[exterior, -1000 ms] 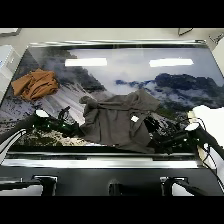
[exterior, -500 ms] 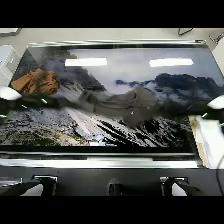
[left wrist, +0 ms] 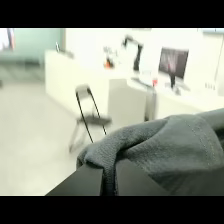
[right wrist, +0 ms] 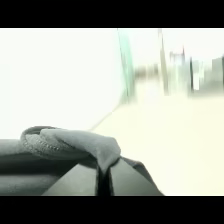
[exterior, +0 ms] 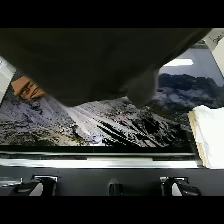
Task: Fold the clothes and pants, and hang the long-sleeved shirts on hangers.
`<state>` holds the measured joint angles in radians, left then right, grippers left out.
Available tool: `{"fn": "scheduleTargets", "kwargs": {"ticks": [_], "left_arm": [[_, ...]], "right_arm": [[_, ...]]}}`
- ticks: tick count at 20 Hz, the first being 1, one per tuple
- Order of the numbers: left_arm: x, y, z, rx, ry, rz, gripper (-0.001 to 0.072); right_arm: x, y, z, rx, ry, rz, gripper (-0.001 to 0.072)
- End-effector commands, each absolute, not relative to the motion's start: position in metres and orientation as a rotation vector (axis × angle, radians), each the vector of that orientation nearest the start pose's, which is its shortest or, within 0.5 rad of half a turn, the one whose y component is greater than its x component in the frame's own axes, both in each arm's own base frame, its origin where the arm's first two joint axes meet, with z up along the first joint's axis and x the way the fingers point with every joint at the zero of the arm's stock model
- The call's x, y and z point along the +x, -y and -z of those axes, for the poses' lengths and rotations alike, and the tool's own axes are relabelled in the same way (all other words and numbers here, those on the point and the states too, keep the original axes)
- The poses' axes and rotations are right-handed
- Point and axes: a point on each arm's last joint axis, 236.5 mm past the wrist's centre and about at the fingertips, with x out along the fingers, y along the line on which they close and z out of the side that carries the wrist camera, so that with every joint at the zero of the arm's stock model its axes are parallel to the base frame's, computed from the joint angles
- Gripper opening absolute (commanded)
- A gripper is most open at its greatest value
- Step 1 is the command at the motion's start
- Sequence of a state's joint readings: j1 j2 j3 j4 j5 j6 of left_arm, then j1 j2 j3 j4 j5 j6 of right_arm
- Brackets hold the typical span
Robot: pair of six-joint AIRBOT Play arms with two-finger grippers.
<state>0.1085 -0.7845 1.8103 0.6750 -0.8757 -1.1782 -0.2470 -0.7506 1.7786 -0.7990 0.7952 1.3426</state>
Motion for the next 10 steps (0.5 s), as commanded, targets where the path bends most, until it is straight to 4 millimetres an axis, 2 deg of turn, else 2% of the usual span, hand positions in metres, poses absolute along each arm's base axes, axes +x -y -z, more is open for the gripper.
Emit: {"fn": "scheduleTargets", "kwargs": {"ticks": [1, 3, 4, 5, 7, 8, 10], "left_arm": [[0.189, 0.109, -0.605, -0.107, 0.436, 0.529, 0.0022], [0.214, 0.103, -0.585, -0.082, 0.363, 0.492, 0.0022], [0.234, 0.102, -0.566, -0.087, 0.302, 0.486, 0.0022], [0.26, 0.101, -0.54, -0.112, 0.218, 0.489, 0.0022], [0.319, 0.097, -0.469, -0.21, 0.015, 0.484, 0.0022], [0.35, 0.098, -0.422, -0.251, -0.096, 0.481, 0.0022], [0.4, 0.105, -0.326, -0.332, -0.301, 0.471, 0.0023]], "right_arm": [[0.205, -0.061, -0.606, 0.189, 0.444, -0.317, 0.0045], [0.225, -0.054, -0.592, 0.165, 0.382, -0.288, 0.0045], [0.245, -0.05, -0.574, 0.145, 0.305, -0.272, 0.0046], [0.269, -0.046, -0.549, 0.129, 0.203, -0.263, 0.0046], [0.328, -0.04, -0.47, 0.124, -0.099, -0.276, 0.0046], [0.355, -0.038, -0.428, 0.141, -0.247, -0.294, 0.0046], [0.409, -0.031, -0.337, 0.23, -0.534, -0.323, 0.0046]]}}
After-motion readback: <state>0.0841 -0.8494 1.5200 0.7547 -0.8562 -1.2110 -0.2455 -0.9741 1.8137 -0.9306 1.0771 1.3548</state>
